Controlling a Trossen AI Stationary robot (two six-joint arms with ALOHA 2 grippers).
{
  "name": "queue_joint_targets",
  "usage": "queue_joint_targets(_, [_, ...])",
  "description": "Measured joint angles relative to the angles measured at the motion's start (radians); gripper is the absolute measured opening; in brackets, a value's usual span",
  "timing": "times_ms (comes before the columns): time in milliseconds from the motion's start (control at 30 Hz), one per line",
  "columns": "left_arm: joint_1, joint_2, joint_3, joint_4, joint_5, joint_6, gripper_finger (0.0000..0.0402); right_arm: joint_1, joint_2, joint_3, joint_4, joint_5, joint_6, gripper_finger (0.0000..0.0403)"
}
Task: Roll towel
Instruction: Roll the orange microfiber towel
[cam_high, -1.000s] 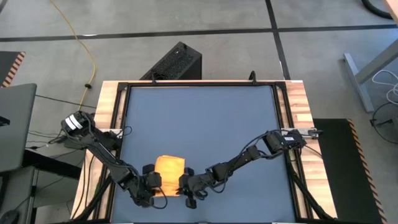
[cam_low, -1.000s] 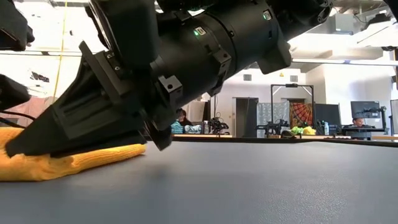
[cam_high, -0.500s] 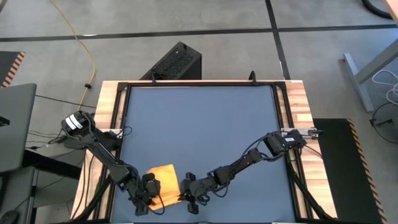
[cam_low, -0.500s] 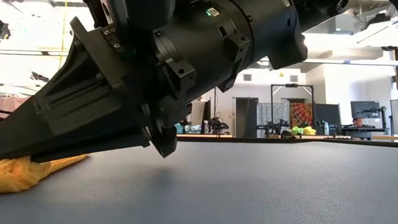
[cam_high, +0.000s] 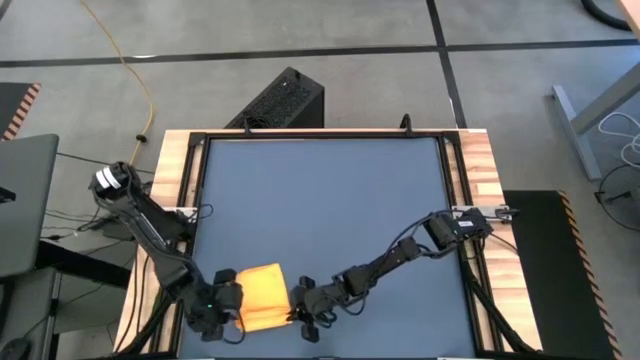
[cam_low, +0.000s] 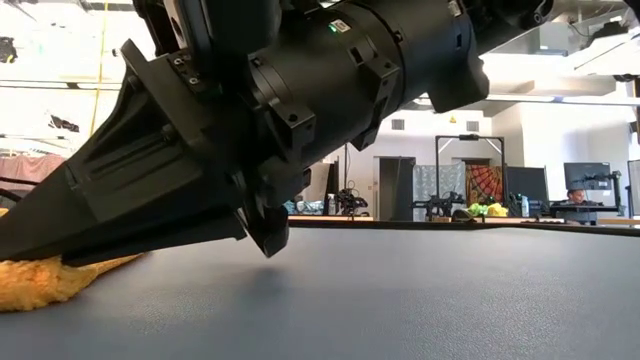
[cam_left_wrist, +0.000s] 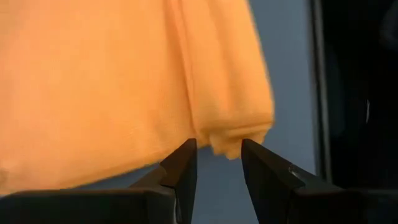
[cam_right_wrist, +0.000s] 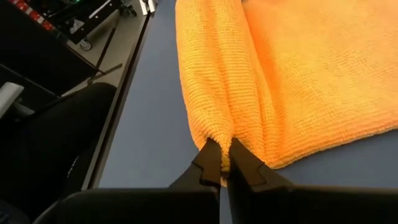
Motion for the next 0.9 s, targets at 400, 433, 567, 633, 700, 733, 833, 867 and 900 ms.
queue_joint_targets(400, [-0.099,0.013,0.001,0.079,-0.446,0.058,0.0114,-0.033,0.000,-0.001,0.042,-0.116,0.016,0.0025])
queue_joint_targets(433, [-0.090,0.036,0.001,0.114,-0.439,0.070,0.0114,-0.033,0.000,-0.001,0.044,-0.116,0.024,0.0025])
queue_joint_targets(567, [-0.071,0.125,0.002,0.224,-0.349,0.106,0.0114,-0.044,0.000,-0.001,0.058,-0.141,0.030,0.0025])
queue_joint_targets(633, [-0.069,0.156,0.002,0.237,-0.317,0.088,0.0114,-0.051,0.000,-0.001,0.068,-0.163,0.046,0.0025])
queue_joint_targets(700, [-0.069,0.174,0.002,0.235,-0.298,0.061,0.0114,-0.060,0.000,-0.001,0.085,-0.185,0.068,0.0025])
queue_joint_targets(733, [-0.069,0.180,0.002,0.234,-0.289,0.047,0.0114,-0.063,0.000,-0.001,0.093,-0.193,0.080,0.0025])
queue_joint_targets(833, [-0.068,0.185,0.002,0.233,-0.224,0.011,0.0114,-0.076,0.000,-0.001,0.098,-0.194,0.125,0.0025])
queue_joint_targets(867, [-0.067,0.185,0.002,0.233,-0.196,-0.004,0.0114,-0.080,0.000,-0.001,0.101,-0.194,0.140,0.0025])
queue_joint_targets(900, [-0.066,0.185,0.002,0.233,-0.172,-0.017,0.0114,-0.084,0.000,-0.001,0.102,-0.194,0.159,0.0025])
